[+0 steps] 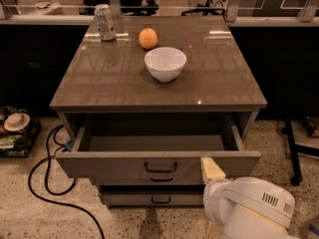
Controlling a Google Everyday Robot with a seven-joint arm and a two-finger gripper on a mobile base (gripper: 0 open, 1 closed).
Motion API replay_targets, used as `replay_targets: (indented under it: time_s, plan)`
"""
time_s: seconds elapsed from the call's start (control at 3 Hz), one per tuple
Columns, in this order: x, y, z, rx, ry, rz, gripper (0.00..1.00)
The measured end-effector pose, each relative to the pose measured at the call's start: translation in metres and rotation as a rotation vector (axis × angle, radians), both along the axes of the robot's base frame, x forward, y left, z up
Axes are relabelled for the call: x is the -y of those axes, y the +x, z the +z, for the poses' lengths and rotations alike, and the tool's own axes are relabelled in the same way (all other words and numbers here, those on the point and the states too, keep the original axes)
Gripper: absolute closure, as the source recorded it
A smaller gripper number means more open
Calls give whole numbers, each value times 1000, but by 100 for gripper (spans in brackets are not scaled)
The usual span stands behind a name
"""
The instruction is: Open top drawer
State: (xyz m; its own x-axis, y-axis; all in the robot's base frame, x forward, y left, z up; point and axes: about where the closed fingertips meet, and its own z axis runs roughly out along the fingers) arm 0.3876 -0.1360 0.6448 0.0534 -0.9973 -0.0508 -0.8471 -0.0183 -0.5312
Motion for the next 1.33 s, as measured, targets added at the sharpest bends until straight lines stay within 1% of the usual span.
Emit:
replay_targets:
  time_s: [0.33, 0.67, 1.0, 1.33]
  plan:
    - [0, 3, 4, 9, -4, -5, 0]
    - [9, 20, 26, 54, -34, -11, 0]
    - [25, 51, 56, 115, -60, -14, 2]
    - [40, 77, 80, 167, -68, -23, 18]
